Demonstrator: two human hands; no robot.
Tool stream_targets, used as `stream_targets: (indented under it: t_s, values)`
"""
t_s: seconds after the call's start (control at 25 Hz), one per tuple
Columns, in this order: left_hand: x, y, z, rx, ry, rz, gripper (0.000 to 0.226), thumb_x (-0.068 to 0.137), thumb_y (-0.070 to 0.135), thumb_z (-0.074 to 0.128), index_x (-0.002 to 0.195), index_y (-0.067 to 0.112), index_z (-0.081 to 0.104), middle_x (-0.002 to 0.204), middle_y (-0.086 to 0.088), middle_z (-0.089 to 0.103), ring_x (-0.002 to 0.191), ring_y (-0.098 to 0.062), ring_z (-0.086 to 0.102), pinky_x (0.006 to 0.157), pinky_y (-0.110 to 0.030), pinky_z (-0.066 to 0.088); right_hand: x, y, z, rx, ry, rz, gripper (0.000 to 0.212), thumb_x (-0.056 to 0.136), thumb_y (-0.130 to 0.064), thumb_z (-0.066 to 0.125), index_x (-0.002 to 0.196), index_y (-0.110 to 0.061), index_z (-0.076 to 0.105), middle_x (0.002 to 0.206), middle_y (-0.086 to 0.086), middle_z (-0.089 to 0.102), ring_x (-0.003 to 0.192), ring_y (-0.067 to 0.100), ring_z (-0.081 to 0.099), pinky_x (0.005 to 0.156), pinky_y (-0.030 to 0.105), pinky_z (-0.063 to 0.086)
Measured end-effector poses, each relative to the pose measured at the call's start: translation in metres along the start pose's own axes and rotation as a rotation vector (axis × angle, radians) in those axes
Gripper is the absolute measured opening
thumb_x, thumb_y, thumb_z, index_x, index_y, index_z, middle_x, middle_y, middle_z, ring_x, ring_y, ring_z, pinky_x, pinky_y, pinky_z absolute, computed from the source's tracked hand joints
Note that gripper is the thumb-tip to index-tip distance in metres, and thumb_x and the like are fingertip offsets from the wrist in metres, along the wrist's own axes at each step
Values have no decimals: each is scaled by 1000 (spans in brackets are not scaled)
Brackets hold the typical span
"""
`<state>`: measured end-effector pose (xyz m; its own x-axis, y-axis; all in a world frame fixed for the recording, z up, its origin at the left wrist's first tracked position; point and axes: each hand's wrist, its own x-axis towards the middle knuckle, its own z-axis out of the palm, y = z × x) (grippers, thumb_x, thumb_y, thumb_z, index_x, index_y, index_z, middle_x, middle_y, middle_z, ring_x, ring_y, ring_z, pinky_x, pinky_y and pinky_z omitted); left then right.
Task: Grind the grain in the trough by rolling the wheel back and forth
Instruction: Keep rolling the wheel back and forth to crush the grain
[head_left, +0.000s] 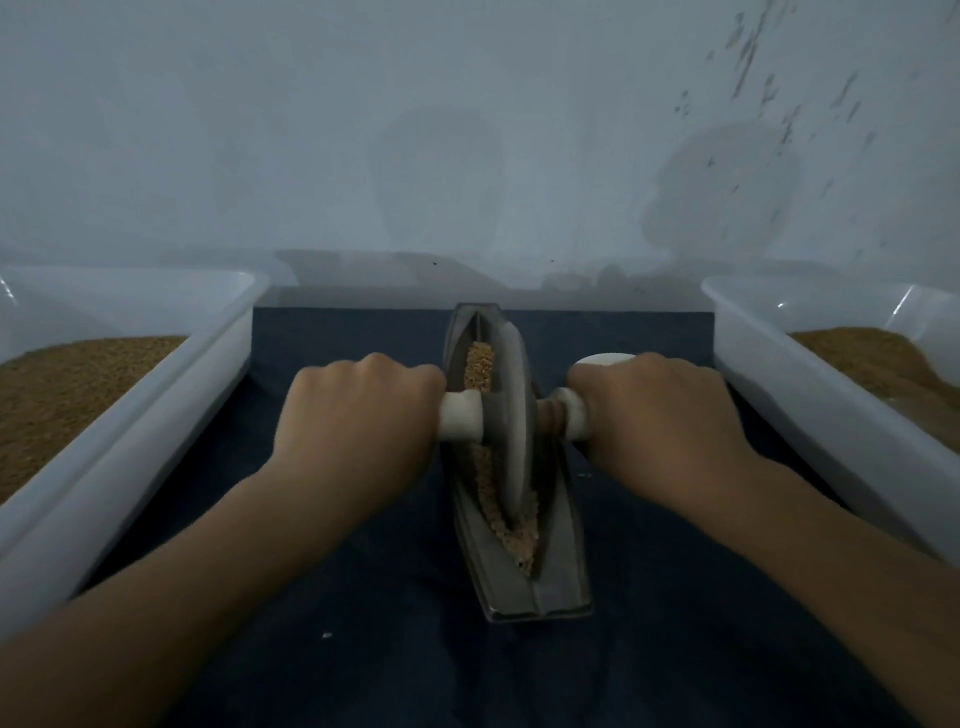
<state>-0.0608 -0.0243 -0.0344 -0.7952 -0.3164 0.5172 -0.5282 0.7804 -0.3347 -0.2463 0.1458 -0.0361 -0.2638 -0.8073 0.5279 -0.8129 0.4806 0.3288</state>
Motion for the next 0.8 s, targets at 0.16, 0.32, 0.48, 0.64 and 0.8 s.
stream_targets:
  t_s: [0.16,0.32,0.48,0.64,0.8]
  values:
    - [58,-5,23,-15,-129,-100,6,88,28,60,92,24,58,74,1,48,67,-24,52,57,-34,36,61,-6,27,118,-112,136,12,85,-28,65,84,-27,53,79,2,58,76,34,62,60,35,41]
    - [44,-3,12,-54,-160,-105,8,86,30,62,93,26,60,72,3,45,64,-21,49,57,-34,36,54,-4,20,103,-130,89,17,83,-28,67,81,-29,50,80,2,58,73,30,59,58,33,38]
    - [-7,-1,-9,-18,61,43,48,61,31,80,69,27,33,54,7,22,43,-13,15,46,-22,10,-6,1,-3,34,79,-22,41,63,-32,63,68,-31,23,55,-10,31,46,8,19,47,20,7]
    - [10,2,3,57,-42,2,34,69,34,74,72,27,40,56,7,20,44,-13,15,45,-24,12,4,-1,10,25,7,56,44,65,-29,68,64,-30,24,54,-11,30,44,9,22,47,20,10]
    - [63,-4,19,11,-148,-96,12,87,30,61,98,25,64,73,1,48,62,-21,44,56,-33,36,63,-4,34,151,-100,148,11,86,-26,62,82,-28,52,78,2,60,75,32,62,58,33,38]
